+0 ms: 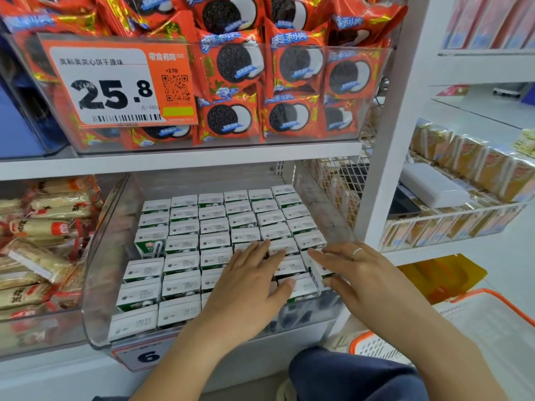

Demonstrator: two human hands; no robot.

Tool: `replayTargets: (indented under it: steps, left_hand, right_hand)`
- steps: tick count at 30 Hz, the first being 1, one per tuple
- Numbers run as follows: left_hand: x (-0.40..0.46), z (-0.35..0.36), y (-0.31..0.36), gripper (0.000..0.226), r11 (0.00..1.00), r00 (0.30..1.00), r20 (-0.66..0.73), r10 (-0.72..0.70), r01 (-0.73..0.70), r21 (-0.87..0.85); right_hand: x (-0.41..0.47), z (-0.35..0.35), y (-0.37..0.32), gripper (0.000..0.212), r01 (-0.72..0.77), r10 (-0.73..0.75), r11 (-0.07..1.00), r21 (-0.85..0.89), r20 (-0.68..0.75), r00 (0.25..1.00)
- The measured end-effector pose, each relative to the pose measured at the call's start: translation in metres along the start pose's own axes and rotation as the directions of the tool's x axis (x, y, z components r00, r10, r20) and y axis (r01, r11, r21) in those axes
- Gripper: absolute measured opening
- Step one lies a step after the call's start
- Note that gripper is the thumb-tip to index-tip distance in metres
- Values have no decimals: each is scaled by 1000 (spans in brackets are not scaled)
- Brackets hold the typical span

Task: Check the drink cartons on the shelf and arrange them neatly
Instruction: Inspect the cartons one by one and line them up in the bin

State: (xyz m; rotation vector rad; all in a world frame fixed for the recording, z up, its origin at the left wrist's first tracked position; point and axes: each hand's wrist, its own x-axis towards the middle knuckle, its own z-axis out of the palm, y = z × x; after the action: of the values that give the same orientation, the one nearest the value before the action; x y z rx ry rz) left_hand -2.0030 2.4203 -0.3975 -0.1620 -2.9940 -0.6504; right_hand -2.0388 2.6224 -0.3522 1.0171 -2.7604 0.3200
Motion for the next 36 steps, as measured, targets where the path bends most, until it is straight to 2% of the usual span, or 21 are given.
replayTargets:
  steps: [2, 4, 8, 12, 15, 20, 24, 25, 28, 31, 34, 36]
  left_hand:
    - [-5, -4, -2, 56, 999, 998, -62, -1, -1, -41]
    - [-11, -9, -7, 51, 998, 991, -131, -4, -5, -70]
    - [-20, -15, -14, 42, 992, 984, -178, -22, -1, -127]
    - [-23, -11, -11, 39, 999, 977, -214, 8, -17, -41]
    - [-22, -9, -9, 40, 999, 969, -243, 29, -34, -18]
    - [-26, -20, -2, 34, 995, 959, -280, 44, -67, -72]
    - [-57, -43, -11, 16, 999, 921, -388, 17, -31, -29]
    - [-69, -49, -18, 13, 1000, 926, -378, 0, -2, -5]
    - [-102, -58, -36, 22, 991, 963, -260, -71, 97, 90]
    - [-116, -61, -44, 23, 974, 967, -240, -85, 131, 184]
    - [-114, -59, -38, 28, 940, 988, -152, -18, 68, 334]
    - [-112, -56, -34, 45, 896, 991, -123, 49, 11, 445]
  right_hand:
    - [0, -2, -3, 52, 4, -4, 999, -52, -2, 1000]
    - [-4, 1, -2, 52, 50, -57, 994, -100, -73, 996]
    - [-8, 5, -3, 50, 77, -94, 989, -122, -135, 986]
    - [-13, 12, -5, 51, 80, -100, 983, -164, -121, 988]
    - [-17, 18, -4, 46, 129, -157, 966, -222, -115, 981]
    - [-23, 22, -8, 23, 120, -151, 979, -164, -196, 969]
    - [-28, 21, -13, 21, 145, -160, 985, -96, -175, 972]
    - [-28, 23, -14, 23, 141, -152, 987, -82, -146, 978]
    - [-23, 27, -12, 22, 123, -127, 991, -52, -73, 989]
    - [-15, 29, -15, 19, 169, -174, 982, -81, -58, 983]
    - [-11, 28, -15, 17, 216, -221, 972, -90, -50, 974]
    - [-10, 28, -14, 14, 227, -230, 971, -74, -41, 972]
